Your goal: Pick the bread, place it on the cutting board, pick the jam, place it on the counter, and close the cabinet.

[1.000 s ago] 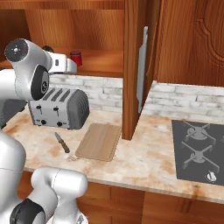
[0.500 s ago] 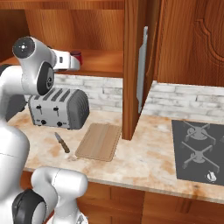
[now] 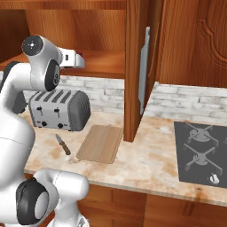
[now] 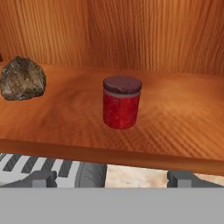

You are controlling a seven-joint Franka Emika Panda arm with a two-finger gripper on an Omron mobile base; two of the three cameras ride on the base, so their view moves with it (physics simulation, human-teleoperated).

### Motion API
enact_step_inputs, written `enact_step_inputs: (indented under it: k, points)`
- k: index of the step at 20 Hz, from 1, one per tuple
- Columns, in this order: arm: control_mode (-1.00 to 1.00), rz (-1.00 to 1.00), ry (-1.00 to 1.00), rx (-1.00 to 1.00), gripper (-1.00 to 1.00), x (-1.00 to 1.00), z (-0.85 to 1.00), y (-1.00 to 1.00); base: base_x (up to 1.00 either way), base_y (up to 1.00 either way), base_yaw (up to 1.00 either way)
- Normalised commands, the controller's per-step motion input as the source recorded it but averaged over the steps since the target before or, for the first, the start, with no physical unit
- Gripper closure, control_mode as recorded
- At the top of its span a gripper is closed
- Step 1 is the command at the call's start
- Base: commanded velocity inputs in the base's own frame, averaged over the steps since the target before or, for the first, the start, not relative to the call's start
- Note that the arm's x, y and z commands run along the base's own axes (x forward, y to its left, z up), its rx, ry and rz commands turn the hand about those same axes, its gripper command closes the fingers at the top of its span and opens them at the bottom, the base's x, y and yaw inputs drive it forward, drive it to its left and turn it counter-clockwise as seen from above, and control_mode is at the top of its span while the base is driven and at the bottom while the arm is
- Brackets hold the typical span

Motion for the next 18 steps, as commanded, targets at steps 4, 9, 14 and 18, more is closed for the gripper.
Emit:
enact_step_inputs:
  k: [4,9,14,18]
  points:
    - [-1.0,0.0,0.0,0.0,-1.0,0.35,0.0,0.0,0.0,0.0,0.0]
    - [-1.0,0.0,0.0,0.0,-1.0,0.36,0.0,0.0,0.0,0.0,0.0]
    - [-1.0,0.0,0.0,0.0,-1.0,0.33,0.0,0.0,0.0,0.0,0.0]
    - [-1.0,0.0,0.0,0.0,-1.0,0.27,0.0,0.0,0.0,0.0,0.0]
